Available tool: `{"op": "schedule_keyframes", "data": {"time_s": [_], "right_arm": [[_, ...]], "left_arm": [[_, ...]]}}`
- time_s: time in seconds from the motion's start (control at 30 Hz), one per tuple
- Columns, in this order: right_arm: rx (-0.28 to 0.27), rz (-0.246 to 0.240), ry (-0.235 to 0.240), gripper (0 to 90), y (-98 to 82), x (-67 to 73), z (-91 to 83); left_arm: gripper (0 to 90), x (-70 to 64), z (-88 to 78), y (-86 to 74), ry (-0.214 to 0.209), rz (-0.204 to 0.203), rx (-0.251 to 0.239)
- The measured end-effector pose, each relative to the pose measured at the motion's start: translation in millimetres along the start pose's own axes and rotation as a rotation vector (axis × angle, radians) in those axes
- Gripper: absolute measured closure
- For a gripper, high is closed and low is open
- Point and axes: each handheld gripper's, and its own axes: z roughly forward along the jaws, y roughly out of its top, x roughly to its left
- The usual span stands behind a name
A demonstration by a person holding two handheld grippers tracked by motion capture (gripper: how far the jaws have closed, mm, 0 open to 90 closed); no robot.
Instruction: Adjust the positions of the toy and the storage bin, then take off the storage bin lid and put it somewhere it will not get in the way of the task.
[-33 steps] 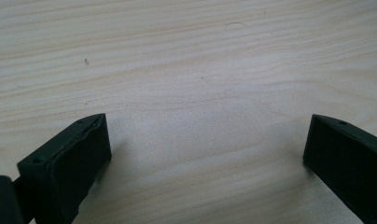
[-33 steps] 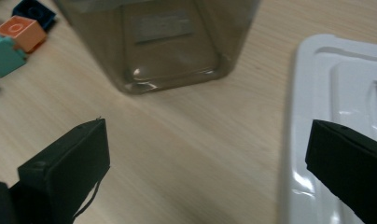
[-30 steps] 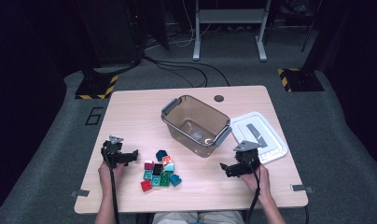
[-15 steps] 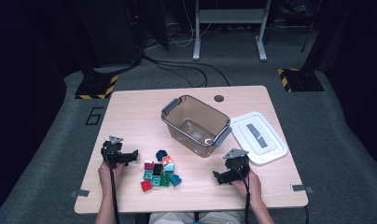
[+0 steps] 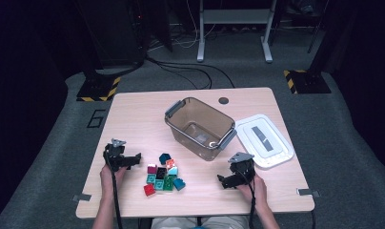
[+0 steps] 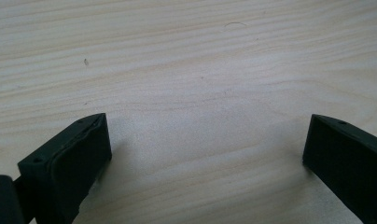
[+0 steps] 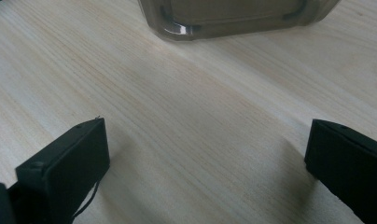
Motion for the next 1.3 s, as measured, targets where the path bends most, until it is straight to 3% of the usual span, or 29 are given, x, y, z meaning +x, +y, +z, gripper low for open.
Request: {"op": "schedule_keyframes", "data": {"time_s": [0.07, 0.2, 0.23, 0.27, 0.37, 0.43, 0.57, 0.7, 0.93, 0.97, 1.23, 1.3], "right_arm": [[0.000, 0.000, 0.000, 0.0, 0.0, 0.0, 0.0], [-0.003, -0.007, -0.002, 0.0, -0.7, 0.0, -0.3], [-0.004, 0.002, -0.003, 0.0, -0.5, 0.5, -0.2], [-0.003, 0.003, -0.003, 0.0, -0.5, 0.6, -0.2], [-0.003, -0.001, -0.002, 0.0, -0.6, 0.3, -0.3], [-0.002, -0.009, -0.001, 0.0, -0.8, -0.1, -0.4], [-0.002, -0.010, -0.001, 0.0, -0.8, -0.2, -0.4], [-0.003, -0.008, -0.002, 0.0, -0.7, -0.1, -0.3], [-0.003, -0.007, -0.002, 0.0, -0.7, 0.0, -0.3], [-0.003, -0.006, -0.002, 0.0, -0.7, 0.0, -0.3], [-0.003, -0.009, -0.001, 0.0, -0.8, -0.2, -0.4], [-0.004, -0.017, -0.002, 0.0, -0.8, -0.4, -0.5]], "left_arm": [[0.4, 0.2, -0.5, -0.4, 0.003, 0.003, -0.001], [0.0, 0.3, -8.9, 0.6, 0.005, 0.023, 0.070], [0.0, -0.1, -11.9, 0.4, -0.023, 0.012, 0.067], [0.0, 0.8, -20.0, 0.3, -0.088, 0.006, 0.030], [0.7, -1.6, -25.7, 1.5, -0.119, 0.011, 0.010], [0.6, -6.7, -33.0, 4.9, -0.175, 0.022, 0.013], [0.6, -15.1, -40.3, 9.0, -0.195, 0.054, 0.010], [0.2, -30.4, -46.8, 17.8, -0.246, 0.090, -0.002], [0.1, -50.0, -43.1, 29.2, -0.269, 0.165, 0.007], [0.1, -55.6, -41.2, 32.3, -0.275, 0.191, 0.019], [0.1, -73.4, -26.4, 44.4, -0.298, 0.270, 0.049], [0.1, -75.2, -23.6, 46.4, -0.298, 0.271, 0.053]]}}
